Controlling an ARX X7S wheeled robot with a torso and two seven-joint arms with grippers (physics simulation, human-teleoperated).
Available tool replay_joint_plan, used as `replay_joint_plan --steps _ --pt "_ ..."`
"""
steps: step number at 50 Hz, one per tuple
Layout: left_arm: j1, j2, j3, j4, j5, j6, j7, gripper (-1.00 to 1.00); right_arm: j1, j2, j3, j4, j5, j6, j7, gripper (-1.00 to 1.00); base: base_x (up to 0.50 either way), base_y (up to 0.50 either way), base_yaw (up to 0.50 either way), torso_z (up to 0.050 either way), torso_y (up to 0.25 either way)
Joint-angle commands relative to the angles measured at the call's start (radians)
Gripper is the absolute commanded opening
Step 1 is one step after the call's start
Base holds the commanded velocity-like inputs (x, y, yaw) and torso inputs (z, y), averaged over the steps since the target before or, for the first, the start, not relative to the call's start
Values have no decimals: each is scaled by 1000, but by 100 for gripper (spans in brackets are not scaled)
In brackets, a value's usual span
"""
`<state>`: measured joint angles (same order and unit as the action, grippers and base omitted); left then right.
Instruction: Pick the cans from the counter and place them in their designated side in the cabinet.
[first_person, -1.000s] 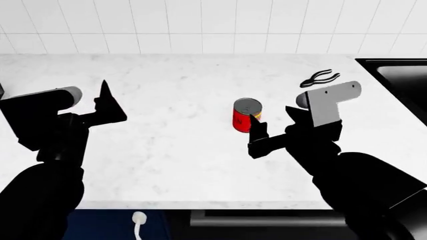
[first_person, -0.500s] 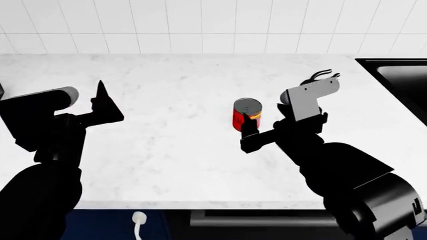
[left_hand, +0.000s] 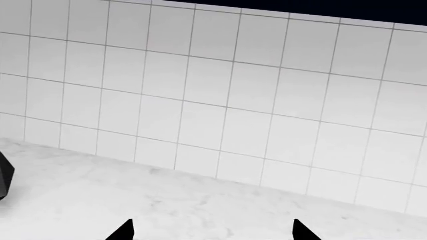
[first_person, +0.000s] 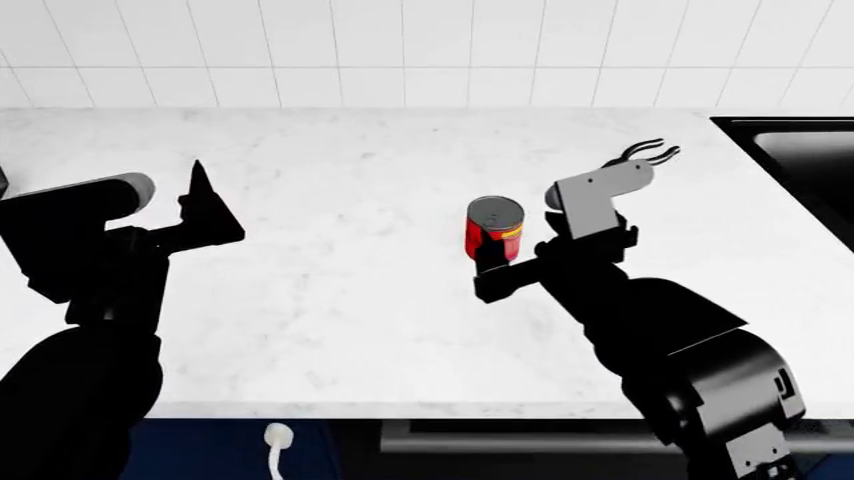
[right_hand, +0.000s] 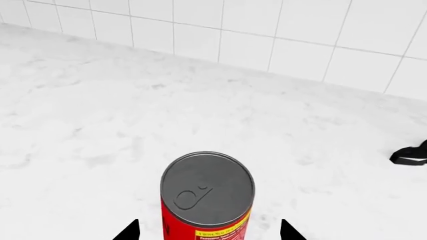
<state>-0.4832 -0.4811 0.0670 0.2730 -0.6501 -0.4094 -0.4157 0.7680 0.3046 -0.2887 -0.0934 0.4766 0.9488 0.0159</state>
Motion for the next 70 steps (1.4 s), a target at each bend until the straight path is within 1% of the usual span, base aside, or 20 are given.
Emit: replay_joint_plan --steps 1,27,42,59,70 --pt "-1 -2 -1 -3 1 3 -2 100 16 -13 -25 70 -19 -43 -14 100 0 0 0 0 0" --pt "-9 -8 -4 -11 1 4 -7 100 58 -40 -70 224 -51 -129 -49 100 0 0 0 0 0" --pt "-5 -10 -5 -8 0 6 -11 100 74 -53 -91 277 -56 -160 -68 100 0 0 0 0 0" --pt "-6 -16 -10 -11 0 7 -15 100 138 -106 -109 461 -84 -267 -95 100 0 0 0 0 0" --pt "-8 -18 -10 -12 -1 9 -17 100 157 -131 -102 527 -68 -284 -110 100 0 0 0 0 0"
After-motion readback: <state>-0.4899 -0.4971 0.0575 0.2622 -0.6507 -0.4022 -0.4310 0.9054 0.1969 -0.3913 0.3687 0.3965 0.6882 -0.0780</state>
